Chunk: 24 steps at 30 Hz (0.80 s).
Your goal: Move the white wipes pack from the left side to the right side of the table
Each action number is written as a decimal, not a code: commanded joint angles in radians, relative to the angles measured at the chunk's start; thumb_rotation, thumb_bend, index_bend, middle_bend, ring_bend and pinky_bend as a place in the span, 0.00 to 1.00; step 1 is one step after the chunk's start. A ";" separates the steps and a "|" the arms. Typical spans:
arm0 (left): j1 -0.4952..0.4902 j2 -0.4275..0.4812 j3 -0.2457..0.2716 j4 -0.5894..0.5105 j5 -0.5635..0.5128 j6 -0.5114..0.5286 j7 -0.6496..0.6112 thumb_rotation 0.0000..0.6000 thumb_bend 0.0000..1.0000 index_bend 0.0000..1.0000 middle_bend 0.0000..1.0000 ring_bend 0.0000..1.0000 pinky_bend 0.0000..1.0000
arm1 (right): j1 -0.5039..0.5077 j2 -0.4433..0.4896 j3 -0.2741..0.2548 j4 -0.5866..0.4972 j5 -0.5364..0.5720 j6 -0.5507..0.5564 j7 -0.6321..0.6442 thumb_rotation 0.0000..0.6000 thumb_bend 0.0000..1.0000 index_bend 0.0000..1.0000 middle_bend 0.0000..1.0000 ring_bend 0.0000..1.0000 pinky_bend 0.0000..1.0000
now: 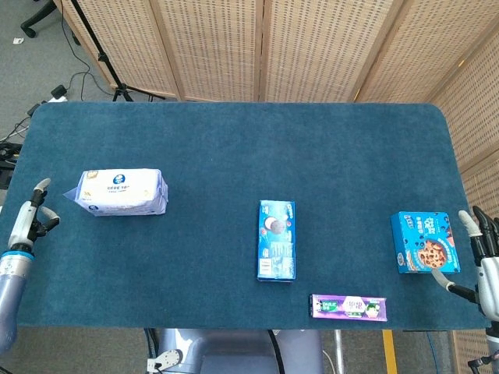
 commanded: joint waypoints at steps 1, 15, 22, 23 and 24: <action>-0.013 -0.022 -0.025 0.015 -0.017 -0.088 -0.097 1.00 1.00 0.00 0.00 0.00 0.00 | 0.001 0.000 -0.001 0.000 0.000 -0.001 0.000 1.00 0.00 0.00 0.00 0.00 0.00; -0.063 -0.197 -0.130 0.064 -0.092 -0.103 -0.191 1.00 1.00 0.00 0.00 0.00 0.00 | 0.001 0.004 0.014 0.013 0.028 -0.001 0.027 1.00 0.00 0.00 0.00 0.00 0.00; -0.135 -0.277 -0.183 0.020 -0.080 -0.114 -0.174 1.00 1.00 0.00 0.00 0.00 0.00 | 0.004 0.009 0.020 0.021 0.044 -0.013 0.046 1.00 0.00 0.00 0.00 0.00 0.00; -0.140 -0.284 -0.184 0.020 -0.077 -0.110 -0.169 1.00 1.00 0.00 0.00 0.00 0.00 | 0.004 0.009 0.021 0.022 0.045 -0.014 0.048 1.00 0.00 0.00 0.00 0.00 0.00; -0.144 -0.293 -0.185 0.020 -0.074 -0.105 -0.163 1.00 1.00 0.00 0.00 0.00 0.00 | 0.005 0.010 0.021 0.023 0.047 -0.015 0.050 1.00 0.00 0.00 0.00 0.00 0.00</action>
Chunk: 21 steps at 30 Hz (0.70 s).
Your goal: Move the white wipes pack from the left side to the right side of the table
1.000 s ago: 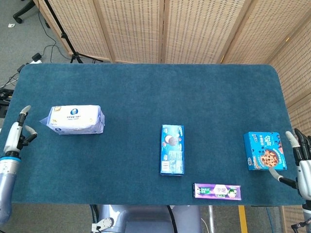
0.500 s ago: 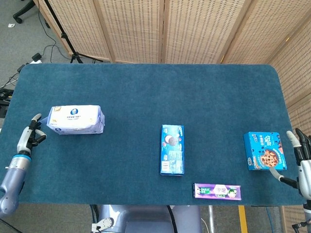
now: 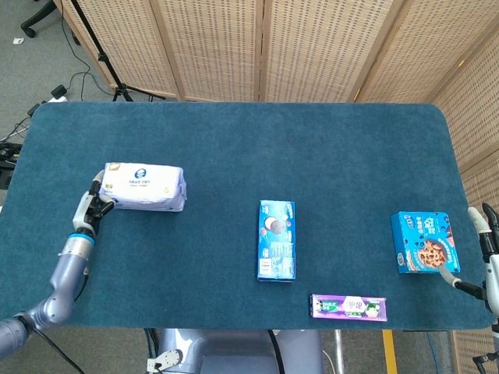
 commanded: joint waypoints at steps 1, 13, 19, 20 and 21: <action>-0.031 -0.041 -0.015 -0.012 0.019 0.016 0.025 1.00 1.00 0.00 0.00 0.00 0.00 | 0.001 0.002 0.002 0.003 0.005 -0.004 0.005 1.00 0.00 0.00 0.00 0.00 0.00; -0.100 -0.145 -0.050 -0.045 -0.034 0.106 0.153 1.00 1.00 0.00 0.00 0.00 0.00 | 0.004 0.009 0.009 0.012 0.025 -0.017 0.031 1.00 0.00 0.00 0.00 0.00 0.00; -0.118 -0.154 -0.062 -0.048 -0.064 0.092 0.185 1.00 1.00 0.00 0.00 0.00 0.00 | 0.003 0.011 0.007 0.009 0.021 -0.016 0.033 1.00 0.00 0.00 0.00 0.00 0.00; -0.119 -0.155 -0.063 -0.051 -0.064 0.095 0.191 1.00 1.00 0.00 0.00 0.00 0.00 | 0.002 0.011 0.007 0.009 0.021 -0.015 0.034 1.00 0.00 0.00 0.00 0.00 0.00; -0.115 -0.156 -0.062 -0.058 -0.057 0.109 0.196 1.00 1.00 0.00 0.00 0.00 0.00 | 0.001 0.012 0.007 0.009 0.021 -0.014 0.035 1.00 0.00 0.00 0.00 0.00 0.00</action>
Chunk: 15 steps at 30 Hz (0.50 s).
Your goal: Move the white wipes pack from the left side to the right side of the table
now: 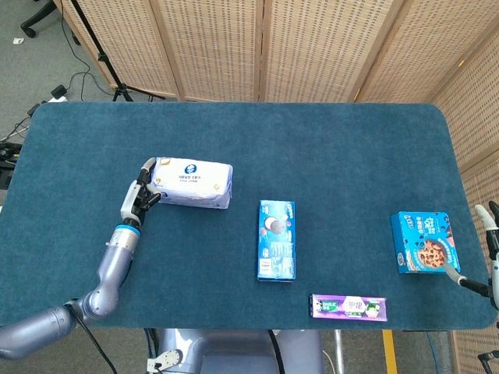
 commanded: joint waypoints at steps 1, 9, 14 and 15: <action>0.005 -0.004 -0.001 -0.014 0.012 0.026 0.012 1.00 1.00 0.00 0.00 0.00 0.00 | -0.001 0.001 0.000 0.000 0.000 0.002 0.003 1.00 0.00 0.00 0.00 0.00 0.00; 0.076 0.035 0.050 -0.062 0.180 0.186 0.049 1.00 0.77 0.00 0.00 0.00 0.00 | -0.003 0.003 0.001 0.000 0.001 0.003 0.011 1.00 0.00 0.00 0.00 0.00 0.00; 0.109 0.138 0.148 -0.095 0.361 0.268 0.216 1.00 0.22 0.00 0.00 0.00 0.00 | -0.004 0.003 -0.004 -0.007 -0.014 0.010 0.009 1.00 0.00 0.00 0.00 0.00 0.00; 0.108 0.149 0.168 -0.092 0.389 0.287 0.284 1.00 0.09 0.00 0.00 0.00 0.00 | -0.005 0.003 -0.005 -0.007 -0.016 0.011 0.009 1.00 0.00 0.00 0.00 0.00 0.00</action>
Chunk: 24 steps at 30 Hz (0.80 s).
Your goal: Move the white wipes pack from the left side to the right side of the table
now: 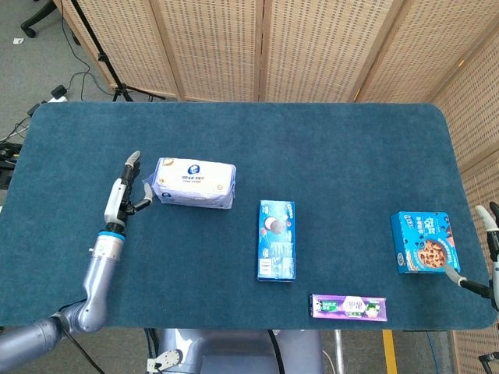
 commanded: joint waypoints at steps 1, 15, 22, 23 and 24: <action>0.016 0.077 0.097 -0.006 0.142 0.087 0.242 1.00 0.03 0.00 0.00 0.00 0.00 | -0.001 -0.001 -0.002 -0.003 -0.006 0.003 -0.002 1.00 0.00 0.00 0.00 0.00 0.00; -0.073 0.071 0.198 0.079 0.310 0.107 0.558 1.00 0.00 0.00 0.00 0.00 0.00 | 0.002 -0.005 -0.002 -0.004 -0.003 -0.002 -0.009 1.00 0.00 0.00 0.00 0.00 0.00; -0.127 -0.013 0.180 0.151 0.272 0.099 0.750 1.00 0.00 0.00 0.00 0.00 0.00 | 0.004 -0.005 -0.003 -0.003 -0.002 -0.007 -0.005 1.00 0.00 0.00 0.00 0.00 0.00; -0.140 -0.030 0.174 0.170 0.253 0.081 0.766 1.00 0.00 0.00 0.00 0.00 0.00 | 0.004 -0.006 -0.003 -0.002 -0.002 -0.008 -0.005 1.00 0.00 0.00 0.00 0.00 0.00; -0.153 -0.048 0.168 0.193 0.236 0.066 0.788 1.00 0.00 0.00 0.00 0.00 0.00 | 0.005 -0.006 -0.003 -0.002 0.000 -0.009 -0.005 1.00 0.00 0.00 0.00 0.00 0.00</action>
